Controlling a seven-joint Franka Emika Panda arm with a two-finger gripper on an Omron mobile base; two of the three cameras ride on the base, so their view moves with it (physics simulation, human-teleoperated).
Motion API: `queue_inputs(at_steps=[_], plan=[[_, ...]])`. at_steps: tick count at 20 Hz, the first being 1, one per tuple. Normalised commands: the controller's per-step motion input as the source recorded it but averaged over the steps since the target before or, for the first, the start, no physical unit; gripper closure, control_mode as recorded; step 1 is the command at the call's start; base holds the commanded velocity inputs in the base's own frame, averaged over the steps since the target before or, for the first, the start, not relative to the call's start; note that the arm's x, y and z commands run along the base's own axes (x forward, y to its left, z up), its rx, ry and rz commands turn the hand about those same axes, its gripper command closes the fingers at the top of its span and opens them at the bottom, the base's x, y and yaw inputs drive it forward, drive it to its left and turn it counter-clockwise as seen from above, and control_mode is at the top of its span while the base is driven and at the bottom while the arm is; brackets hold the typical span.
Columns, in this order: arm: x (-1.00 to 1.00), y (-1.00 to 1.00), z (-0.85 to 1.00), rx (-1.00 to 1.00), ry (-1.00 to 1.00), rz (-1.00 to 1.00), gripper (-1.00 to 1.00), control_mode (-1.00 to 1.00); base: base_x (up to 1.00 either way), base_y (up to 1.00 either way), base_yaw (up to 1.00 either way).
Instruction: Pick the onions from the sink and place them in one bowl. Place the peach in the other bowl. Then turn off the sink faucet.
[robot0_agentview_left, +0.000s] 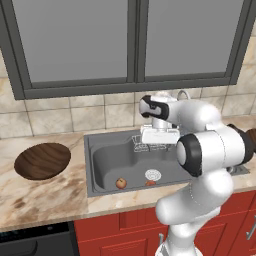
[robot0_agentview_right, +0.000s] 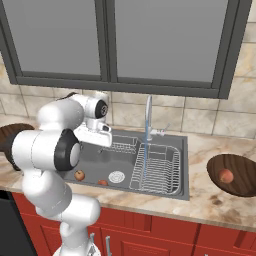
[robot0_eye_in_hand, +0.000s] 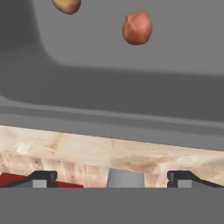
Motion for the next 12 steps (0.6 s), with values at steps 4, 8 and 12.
queue_inputs(at_steps=[4, 8, 12], plan=[[0.00, -0.05, -0.33, 0.00, 0.00, 0.00, -1.00, -1.00, 0.00, 0.00, 0.00], [0.02, 0.00, -0.37, 0.00, 0.00, 0.00, -1.00, -1.00, 0.00, 0.00, 0.00], [0.25, 0.00, -0.20, 0.00, 0.00, 0.00, -1.00, -1.00, 0.00, 0.00, 0.00]])
